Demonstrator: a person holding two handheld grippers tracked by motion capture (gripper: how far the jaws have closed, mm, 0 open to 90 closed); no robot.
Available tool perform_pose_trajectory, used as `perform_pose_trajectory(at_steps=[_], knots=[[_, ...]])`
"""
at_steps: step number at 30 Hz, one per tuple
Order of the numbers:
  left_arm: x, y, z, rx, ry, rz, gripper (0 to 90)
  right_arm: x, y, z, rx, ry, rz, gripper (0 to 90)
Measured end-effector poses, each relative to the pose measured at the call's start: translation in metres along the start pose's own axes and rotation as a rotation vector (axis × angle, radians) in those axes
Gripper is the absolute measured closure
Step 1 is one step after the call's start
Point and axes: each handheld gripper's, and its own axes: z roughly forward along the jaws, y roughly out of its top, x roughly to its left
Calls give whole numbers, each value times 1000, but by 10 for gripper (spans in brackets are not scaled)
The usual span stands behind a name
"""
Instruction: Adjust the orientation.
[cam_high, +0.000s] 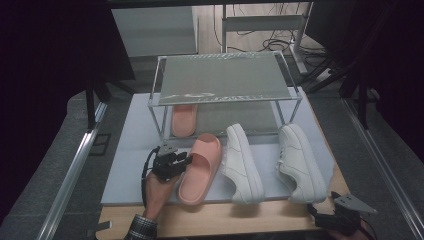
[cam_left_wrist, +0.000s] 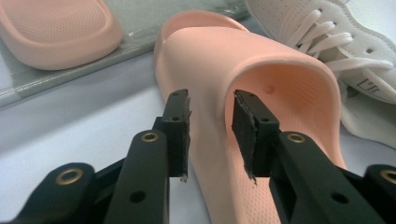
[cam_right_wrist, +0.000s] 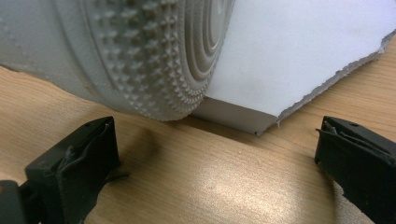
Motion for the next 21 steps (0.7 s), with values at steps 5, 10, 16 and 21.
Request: perform_pose_trajectory(at_steps=[5,10,16,21], knots=[[-1,2,5,5,-5,-24,709,0,0,0,0,0,0,0],[-2,4,5,3,3,-41,755,0,0,0,0,0,0,0],[-3,5,4,7,30,-46,786,0,0,0,0,1,0,0],[0,7,-1,10,49,-40,807,0,0,0,-1,1,-1,0]])
